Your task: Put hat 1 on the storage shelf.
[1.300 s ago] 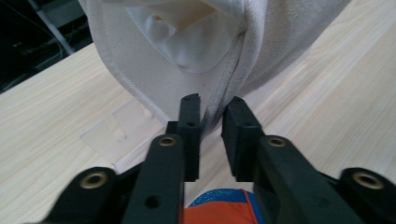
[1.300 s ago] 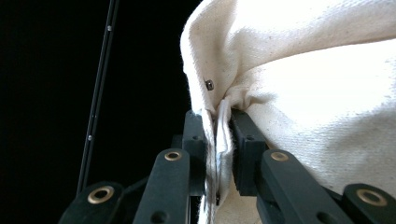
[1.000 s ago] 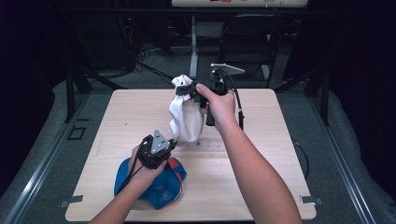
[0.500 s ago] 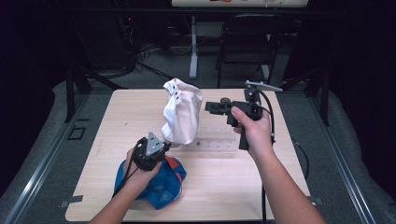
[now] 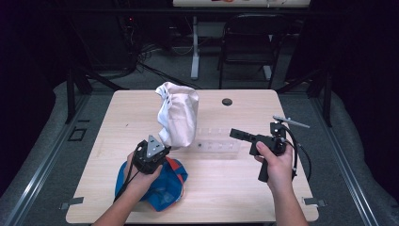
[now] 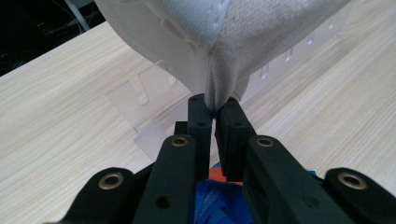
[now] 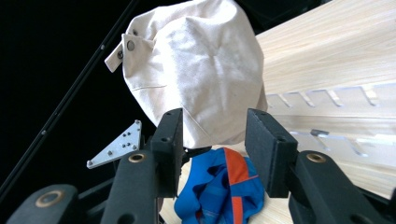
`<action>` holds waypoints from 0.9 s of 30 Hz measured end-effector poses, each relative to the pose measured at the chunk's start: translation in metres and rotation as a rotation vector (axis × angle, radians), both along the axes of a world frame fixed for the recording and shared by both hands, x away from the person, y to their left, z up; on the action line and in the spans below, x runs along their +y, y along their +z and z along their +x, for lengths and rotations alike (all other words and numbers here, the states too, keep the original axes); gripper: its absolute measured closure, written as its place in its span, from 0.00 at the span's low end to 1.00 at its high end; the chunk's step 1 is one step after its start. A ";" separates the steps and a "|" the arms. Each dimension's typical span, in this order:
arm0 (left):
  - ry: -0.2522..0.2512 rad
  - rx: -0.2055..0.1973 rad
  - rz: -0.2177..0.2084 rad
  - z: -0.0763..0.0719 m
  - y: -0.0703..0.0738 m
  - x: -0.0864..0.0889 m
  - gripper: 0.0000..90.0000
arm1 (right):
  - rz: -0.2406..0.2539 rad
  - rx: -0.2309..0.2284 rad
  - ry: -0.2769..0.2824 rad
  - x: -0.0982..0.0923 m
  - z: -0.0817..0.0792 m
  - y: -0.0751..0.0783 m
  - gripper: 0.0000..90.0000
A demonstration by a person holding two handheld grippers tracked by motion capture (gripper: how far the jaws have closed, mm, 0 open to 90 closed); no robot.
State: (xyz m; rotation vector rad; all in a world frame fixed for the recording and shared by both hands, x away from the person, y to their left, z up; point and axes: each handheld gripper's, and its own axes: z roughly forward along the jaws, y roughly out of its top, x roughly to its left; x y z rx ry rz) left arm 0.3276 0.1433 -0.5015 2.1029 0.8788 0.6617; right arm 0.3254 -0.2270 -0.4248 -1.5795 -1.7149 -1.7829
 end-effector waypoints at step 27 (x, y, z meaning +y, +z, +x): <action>0.027 0.039 0.028 0.004 -0.011 -0.004 0.95 | -0.086 0.032 -0.045 -0.004 -0.009 -0.027 0.61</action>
